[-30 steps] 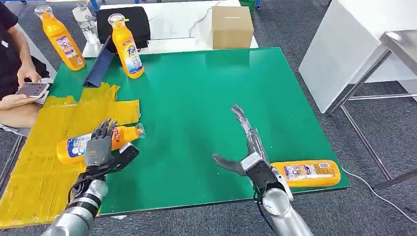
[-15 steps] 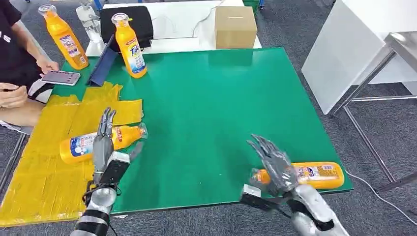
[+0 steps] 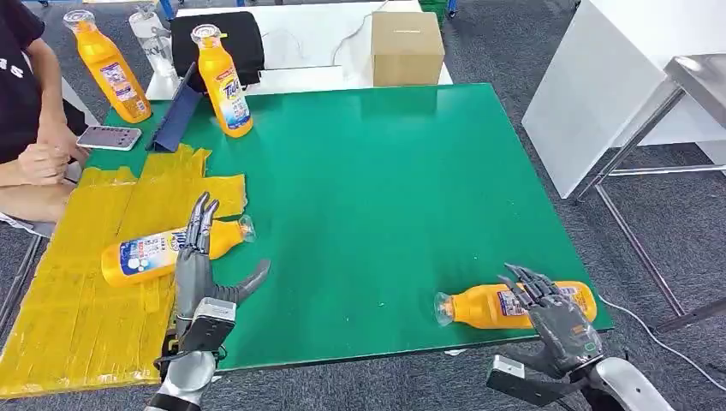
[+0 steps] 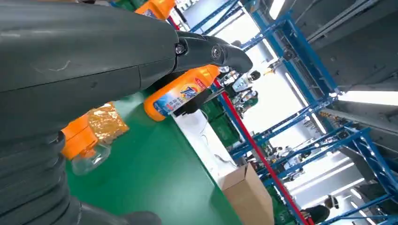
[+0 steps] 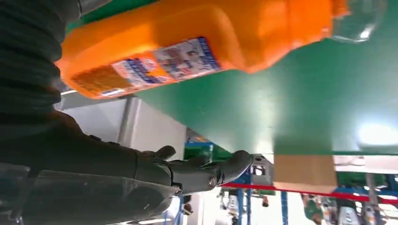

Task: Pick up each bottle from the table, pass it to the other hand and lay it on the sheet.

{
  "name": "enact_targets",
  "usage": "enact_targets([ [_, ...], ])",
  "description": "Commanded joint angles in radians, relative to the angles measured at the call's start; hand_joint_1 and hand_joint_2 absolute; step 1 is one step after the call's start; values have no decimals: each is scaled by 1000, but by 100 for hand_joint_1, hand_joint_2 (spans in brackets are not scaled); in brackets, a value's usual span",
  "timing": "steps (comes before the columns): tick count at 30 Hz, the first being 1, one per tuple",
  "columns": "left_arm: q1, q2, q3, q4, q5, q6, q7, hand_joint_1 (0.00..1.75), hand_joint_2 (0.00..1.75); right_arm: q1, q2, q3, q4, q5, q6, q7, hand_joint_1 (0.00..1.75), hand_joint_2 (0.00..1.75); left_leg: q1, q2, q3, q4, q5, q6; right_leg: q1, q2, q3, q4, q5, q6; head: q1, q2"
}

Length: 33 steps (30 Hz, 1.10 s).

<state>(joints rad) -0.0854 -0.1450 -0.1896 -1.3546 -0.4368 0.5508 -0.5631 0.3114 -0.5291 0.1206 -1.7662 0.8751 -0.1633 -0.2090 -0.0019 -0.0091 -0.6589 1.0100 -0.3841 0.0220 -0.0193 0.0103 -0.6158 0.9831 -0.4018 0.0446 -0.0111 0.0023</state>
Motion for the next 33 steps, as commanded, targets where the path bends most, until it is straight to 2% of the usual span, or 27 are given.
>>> enact_targets([
  [1,-5,6,-13,6,4,-3,1,0,175,31,5,-46,-9,-5,6,5,0,175,0,0,5,0,-2,-1,0,-1,5,-1,-2,-2,0,0],
  [19,-5,6,-13,6,4,-3,1,0,175,31,5,-46,-9,-5,6,5,0,175,0,0,4,0,-1,-1,0,-1,4,-1,-1,-2,0,0],
  [23,-2,7,-11,6,7,-4,-1,0,175,34,27,-87,10,-6,9,14,0,175,0,1,7,0,-3,-2,1,-1,7,-1,-3,-3,0,0],
  [24,-1,6,-10,7,7,-3,-1,0,175,33,28,-91,16,2,11,20,0,175,0,0,3,-1,-1,-1,0,-1,3,-1,-1,-1,0,0],
  [25,0,5,-11,4,8,-6,-1,0,175,29,33,-100,30,46,11,51,0,175,0,0,7,-1,-3,-2,1,-2,7,-1,-2,-3,0,0],
  [26,2,5,-11,2,8,-6,-1,0,175,25,36,-103,41,70,12,67,0,175,0,0,4,-1,-1,-1,0,-1,4,-1,-1,-2,0,0],
  [27,3,5,-11,0,8,-7,-1,0,175,21,38,-104,50,83,13,77,0,175,1,0,7,-1,-3,-2,1,-2,8,-2,-2,-3,0,0],
  [32,0,1,-13,5,13,-7,3,0,175,-26,52,-95,142,159,26,133,0,175,1,1,6,-1,-2,-1,1,0,7,-3,-1,-2,0,0],
  [33,-5,1,-14,12,20,-8,7,0,175,-72,87,-93,231,199,39,166,0,175,1,2,9,-2,-3,-2,2,0,9,-3,-2,-3,0,0],
])
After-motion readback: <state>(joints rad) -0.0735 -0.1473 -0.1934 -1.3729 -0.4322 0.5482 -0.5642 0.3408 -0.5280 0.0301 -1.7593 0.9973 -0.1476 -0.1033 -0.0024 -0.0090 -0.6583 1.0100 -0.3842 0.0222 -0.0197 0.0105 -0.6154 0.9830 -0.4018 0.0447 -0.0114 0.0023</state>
